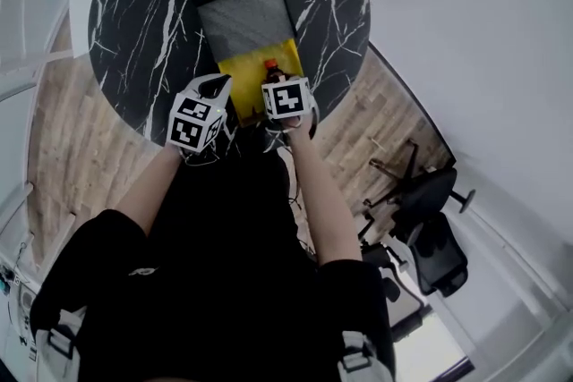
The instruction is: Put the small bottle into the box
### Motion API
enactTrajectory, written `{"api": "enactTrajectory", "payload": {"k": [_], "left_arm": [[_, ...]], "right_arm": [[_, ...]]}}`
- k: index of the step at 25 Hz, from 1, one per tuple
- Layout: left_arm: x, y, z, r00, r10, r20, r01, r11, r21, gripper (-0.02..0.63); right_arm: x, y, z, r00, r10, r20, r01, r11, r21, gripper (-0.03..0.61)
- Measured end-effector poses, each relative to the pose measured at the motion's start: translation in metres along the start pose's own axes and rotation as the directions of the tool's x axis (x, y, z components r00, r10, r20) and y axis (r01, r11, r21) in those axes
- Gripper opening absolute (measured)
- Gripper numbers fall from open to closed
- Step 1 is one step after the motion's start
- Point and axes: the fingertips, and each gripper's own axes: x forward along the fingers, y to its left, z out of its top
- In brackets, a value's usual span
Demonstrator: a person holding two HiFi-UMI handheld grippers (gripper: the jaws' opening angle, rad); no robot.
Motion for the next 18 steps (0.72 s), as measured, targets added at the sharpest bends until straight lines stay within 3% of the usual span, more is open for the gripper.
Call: {"api": "enactTrajectory", "payload": {"k": [6,9,13,18], "left_arm": [[-0.009,0.000,-0.003,1.000,0.010,0.008,-0.010,1.000,0.011,0.000],[-0.012,-0.003,-0.004,1.000,0.011,0.014,-0.011,1.000,0.017,0.000],[-0.016,-0.008,-0.005,1.000,0.001,0.022,-0.002,0.999,0.040,0.000],[-0.025,-0.017,-0.005,0.999,0.012,0.031,-0.014,0.997,0.072,0.000]], "right_arm": [[-0.003,-0.014,-0.005,0.991,-0.126,-0.050,0.122,0.989,-0.085,0.215],[-0.006,-0.011,-0.006,0.992,-0.119,-0.033,0.116,0.989,-0.092,0.220],[-0.016,0.012,-0.004,0.999,-0.010,0.050,0.012,1.000,-0.024,0.247],[-0.045,0.003,0.007,0.978,-0.054,0.202,0.063,0.997,-0.041,0.247]]}}
